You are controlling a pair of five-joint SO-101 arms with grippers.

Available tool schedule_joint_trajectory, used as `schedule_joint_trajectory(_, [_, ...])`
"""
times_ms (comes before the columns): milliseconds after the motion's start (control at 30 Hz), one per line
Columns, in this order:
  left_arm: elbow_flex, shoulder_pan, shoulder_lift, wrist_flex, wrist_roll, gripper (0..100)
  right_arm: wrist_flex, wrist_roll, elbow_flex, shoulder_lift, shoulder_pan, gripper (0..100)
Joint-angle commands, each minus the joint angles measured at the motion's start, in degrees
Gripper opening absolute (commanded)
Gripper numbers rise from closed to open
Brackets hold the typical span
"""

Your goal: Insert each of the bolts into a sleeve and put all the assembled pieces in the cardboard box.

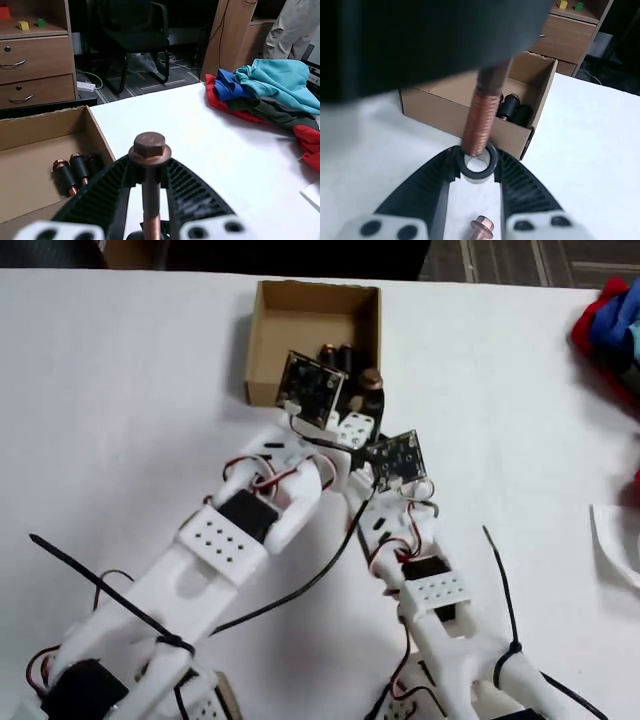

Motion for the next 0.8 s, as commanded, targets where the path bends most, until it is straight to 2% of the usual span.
schedule_joint_trajectory(0, [-0.4, -2.29, 0.44, -0.26, -0.18, 3, 0.13, 0.09, -2.99, -0.75, -0.66, 2.2])
schedule_joint_trajectory(500, [-4.79, -3.16, 2.29, 0.09, 0.26, 3, -0.04, 0.09, -3.16, -0.13, -0.4, 2.2])
schedule_joint_trajectory(767, [-5.05, 0.0, -0.44, 3.52, 0.26, 3, 2.15, 0.09, -3.25, -0.04, -0.4, 2.2])
